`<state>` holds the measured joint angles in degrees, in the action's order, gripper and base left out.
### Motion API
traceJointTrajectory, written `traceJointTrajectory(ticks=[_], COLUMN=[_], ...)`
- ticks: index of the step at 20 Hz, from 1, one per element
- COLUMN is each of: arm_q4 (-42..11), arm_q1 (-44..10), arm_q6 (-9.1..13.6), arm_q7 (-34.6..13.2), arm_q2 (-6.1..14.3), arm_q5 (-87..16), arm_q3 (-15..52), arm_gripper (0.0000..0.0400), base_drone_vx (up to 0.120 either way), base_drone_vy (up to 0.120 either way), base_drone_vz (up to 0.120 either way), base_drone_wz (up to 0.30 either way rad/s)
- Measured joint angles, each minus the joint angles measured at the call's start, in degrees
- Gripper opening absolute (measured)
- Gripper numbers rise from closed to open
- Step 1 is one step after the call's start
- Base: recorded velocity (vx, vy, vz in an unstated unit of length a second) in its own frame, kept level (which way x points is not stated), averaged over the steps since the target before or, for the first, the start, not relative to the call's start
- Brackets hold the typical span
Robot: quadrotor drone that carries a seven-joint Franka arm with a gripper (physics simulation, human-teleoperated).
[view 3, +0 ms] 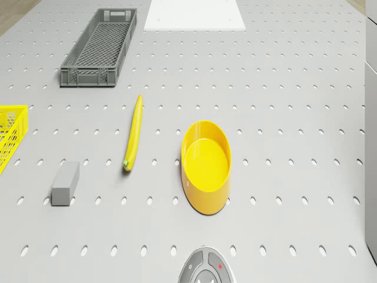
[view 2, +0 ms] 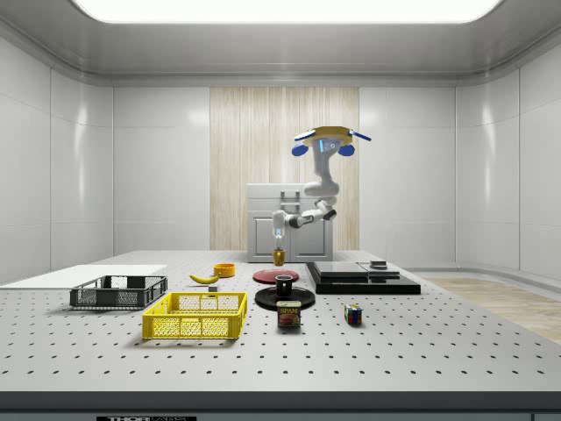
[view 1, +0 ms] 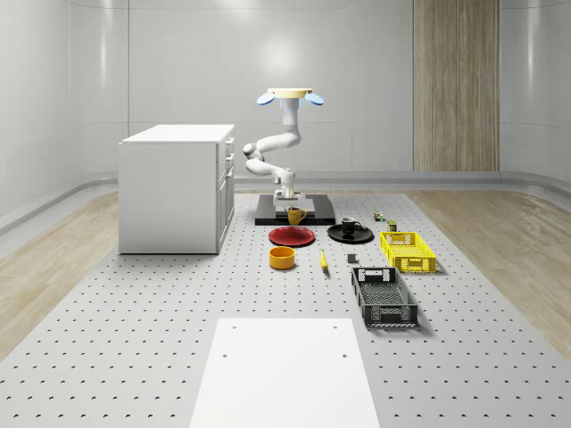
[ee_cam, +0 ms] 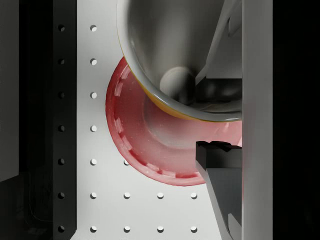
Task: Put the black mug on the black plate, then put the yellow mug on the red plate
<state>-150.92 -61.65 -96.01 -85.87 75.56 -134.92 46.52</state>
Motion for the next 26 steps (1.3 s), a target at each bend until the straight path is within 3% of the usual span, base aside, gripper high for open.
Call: traceJointTrajectory(ticks=[5, 14, 15, 17, 19, 22, 26], arm_q4=[1.9, 6.7, 7.2, 7.8, 7.8, 6.7, 4.7], arm_q1=[0.7, 0.2, 0.1, 0.1, 0.3, 0.8, 1.6], arm_q6=[-1.8, -4.9, -5.2, -5.5, -5.4, -4.6, -3.2], arm_q7=[1.7, 3.0, 3.1, 3.3, 3.4, 3.5, 3.6], arm_q2=[0.0, -1.7, -1.9, -2.3, -2.4, -2.1, -1.5], arm_q5=[-0.8, -3.9, -4.2, -4.6, -4.6, -4.1, -3.0], arm_q3=[-1.1, -4.3, -4.6, -5.0, -5.0, -4.4, -3.2], arm_gripper=[0.0110, 0.0110, 0.0133, 0.0238, 0.0302, 0.0354, 0.0383], base_drone_vx=[0.000, 0.000, 0.000, 0.000, 0.000, 0.000, 0.000], base_drone_vy=[0.000, 0.000, 0.000, 0.000, 0.000, 0.000, 0.000], base_drone_vz=[0.000, 0.000, 0.000, 0.000, 0.000, 0.000, 0.000], base_drone_wz=[0.000, 0.000, 0.000, 0.000, 0.000, 0.000, 0.000])
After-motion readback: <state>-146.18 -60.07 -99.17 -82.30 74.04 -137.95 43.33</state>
